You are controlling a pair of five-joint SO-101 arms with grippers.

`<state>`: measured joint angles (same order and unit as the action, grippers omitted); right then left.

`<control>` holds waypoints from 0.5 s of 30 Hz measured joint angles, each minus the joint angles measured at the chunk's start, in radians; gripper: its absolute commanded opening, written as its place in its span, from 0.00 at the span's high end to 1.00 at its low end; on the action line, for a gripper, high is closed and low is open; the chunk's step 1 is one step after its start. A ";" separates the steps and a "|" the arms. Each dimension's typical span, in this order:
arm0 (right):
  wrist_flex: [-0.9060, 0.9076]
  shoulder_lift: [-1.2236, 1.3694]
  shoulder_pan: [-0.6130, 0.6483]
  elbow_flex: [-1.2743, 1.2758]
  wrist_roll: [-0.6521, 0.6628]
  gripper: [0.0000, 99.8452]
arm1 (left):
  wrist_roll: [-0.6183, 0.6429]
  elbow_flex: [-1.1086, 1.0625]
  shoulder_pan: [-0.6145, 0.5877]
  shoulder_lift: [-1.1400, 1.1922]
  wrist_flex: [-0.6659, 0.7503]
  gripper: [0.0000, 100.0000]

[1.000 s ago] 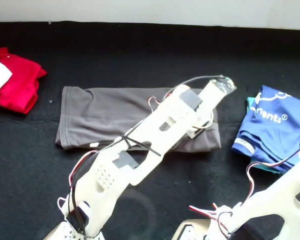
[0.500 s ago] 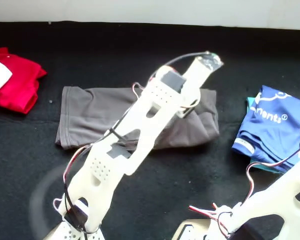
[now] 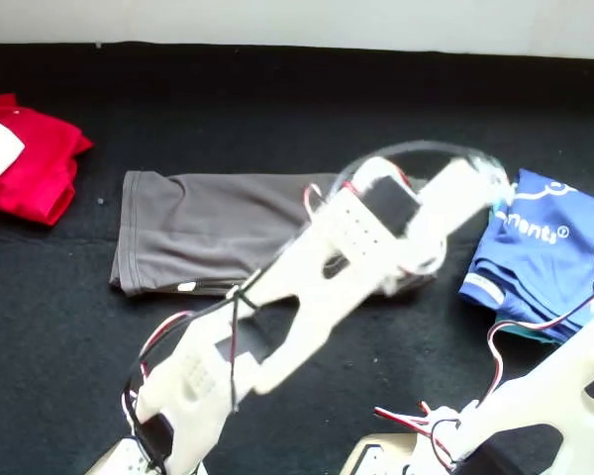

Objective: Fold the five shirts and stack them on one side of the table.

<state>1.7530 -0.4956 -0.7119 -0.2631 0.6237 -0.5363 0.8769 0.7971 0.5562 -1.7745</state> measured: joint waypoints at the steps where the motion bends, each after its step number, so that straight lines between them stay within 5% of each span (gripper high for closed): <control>1: 0.000 0.000 0.000 0.000 0.000 0.99 | 0.000 -0.058 0.000 -0.014 0.003 0.93; 15: 0.000 0.000 0.000 0.008 0.000 0.99 | 0.002 -0.666 -0.255 -0.021 0.525 0.99</control>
<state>1.7530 -0.4956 -0.7119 -0.2555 0.6237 -0.5347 0.2110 0.5424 0.5347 -1.2497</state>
